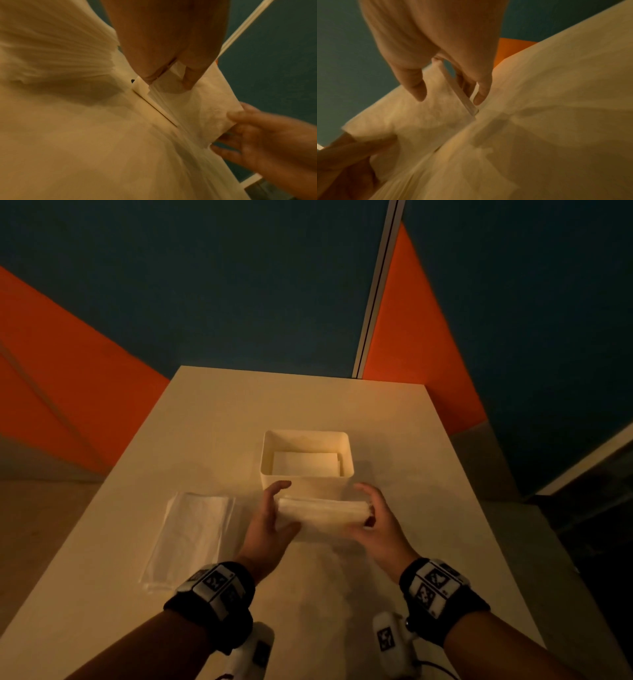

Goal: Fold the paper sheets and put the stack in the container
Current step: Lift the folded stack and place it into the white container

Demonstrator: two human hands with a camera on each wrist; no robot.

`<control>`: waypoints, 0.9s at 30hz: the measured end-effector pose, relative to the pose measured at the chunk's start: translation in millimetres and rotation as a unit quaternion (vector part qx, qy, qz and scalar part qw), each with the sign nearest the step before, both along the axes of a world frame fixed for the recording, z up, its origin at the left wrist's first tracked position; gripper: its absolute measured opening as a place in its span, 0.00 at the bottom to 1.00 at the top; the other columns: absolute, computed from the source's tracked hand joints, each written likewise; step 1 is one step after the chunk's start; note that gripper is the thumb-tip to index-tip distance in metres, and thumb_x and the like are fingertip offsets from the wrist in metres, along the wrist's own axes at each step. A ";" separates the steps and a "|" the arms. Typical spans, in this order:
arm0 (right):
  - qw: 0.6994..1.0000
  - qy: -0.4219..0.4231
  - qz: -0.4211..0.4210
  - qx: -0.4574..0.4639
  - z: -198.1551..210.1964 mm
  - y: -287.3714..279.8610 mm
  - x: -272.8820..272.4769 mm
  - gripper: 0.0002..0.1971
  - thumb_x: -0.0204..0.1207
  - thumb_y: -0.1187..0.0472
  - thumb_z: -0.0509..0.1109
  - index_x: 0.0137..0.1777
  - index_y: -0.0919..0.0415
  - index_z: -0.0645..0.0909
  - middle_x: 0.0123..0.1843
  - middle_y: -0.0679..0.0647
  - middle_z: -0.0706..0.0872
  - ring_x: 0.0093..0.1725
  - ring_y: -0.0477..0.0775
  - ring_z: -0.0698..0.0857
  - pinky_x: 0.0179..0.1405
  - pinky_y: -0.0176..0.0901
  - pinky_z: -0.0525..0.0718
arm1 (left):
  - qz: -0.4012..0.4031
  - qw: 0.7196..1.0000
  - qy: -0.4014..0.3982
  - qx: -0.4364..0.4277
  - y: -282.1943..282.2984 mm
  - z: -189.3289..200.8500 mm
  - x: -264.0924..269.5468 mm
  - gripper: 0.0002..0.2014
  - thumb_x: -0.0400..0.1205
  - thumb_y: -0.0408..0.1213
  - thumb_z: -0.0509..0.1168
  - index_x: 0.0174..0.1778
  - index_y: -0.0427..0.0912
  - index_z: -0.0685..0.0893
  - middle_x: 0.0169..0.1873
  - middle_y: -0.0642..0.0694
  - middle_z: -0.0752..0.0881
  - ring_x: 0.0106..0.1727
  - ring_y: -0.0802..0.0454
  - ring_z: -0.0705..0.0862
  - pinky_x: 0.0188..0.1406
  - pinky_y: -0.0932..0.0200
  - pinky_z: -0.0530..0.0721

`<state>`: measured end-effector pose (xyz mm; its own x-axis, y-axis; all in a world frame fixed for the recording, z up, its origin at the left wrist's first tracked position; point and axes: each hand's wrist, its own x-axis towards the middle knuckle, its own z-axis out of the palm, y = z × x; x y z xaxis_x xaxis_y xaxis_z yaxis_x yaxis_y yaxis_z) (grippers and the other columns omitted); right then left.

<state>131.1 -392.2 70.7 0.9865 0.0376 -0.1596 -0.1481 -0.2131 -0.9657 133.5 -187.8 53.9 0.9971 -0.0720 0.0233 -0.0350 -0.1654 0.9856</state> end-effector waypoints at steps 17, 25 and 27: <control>0.956 -0.059 0.047 -0.283 -38.9 3.7 -10.6 0.31 0.76 0.71 0.65 0.76 0.43 0.69 0.67 0.47 0.80 0.63 0.47 0.80 0.63 0.37 0.79 | -0.034 0.974 -0.028 0.224 -9.4 -22.3 -8.5 0.30 0.78 0.20 0.60 0.70 0.57 0.73 0.61 0.56 0.70 0.65 0.53 0.74 0.64 0.72 0.66; 0.951 -0.101 0.017 -0.292 -34.4 6.3 -9.5 0.22 0.75 0.69 0.65 0.66 0.48 0.78 0.59 0.49 0.82 0.58 0.50 0.82 0.59 0.44 0.82 | -0.002 0.966 -0.071 0.250 -9.8 -19.6 -6.2 0.22 0.77 0.20 0.62 0.65 0.42 0.81 0.58 0.45 0.75 0.55 0.55 0.74 0.57 0.77 0.64; 0.950 -0.122 0.007 -0.288 -33.7 6.0 -9.0 0.22 0.74 0.70 0.67 0.66 0.51 0.79 0.59 0.50 0.82 0.56 0.50 0.82 0.56 0.41 0.82 | 0.009 0.966 -0.084 0.243 -8.8 -18.3 -5.7 0.24 0.76 0.20 0.63 0.66 0.43 0.79 0.59 0.49 0.73 0.56 0.57 0.73 0.60 0.75 0.66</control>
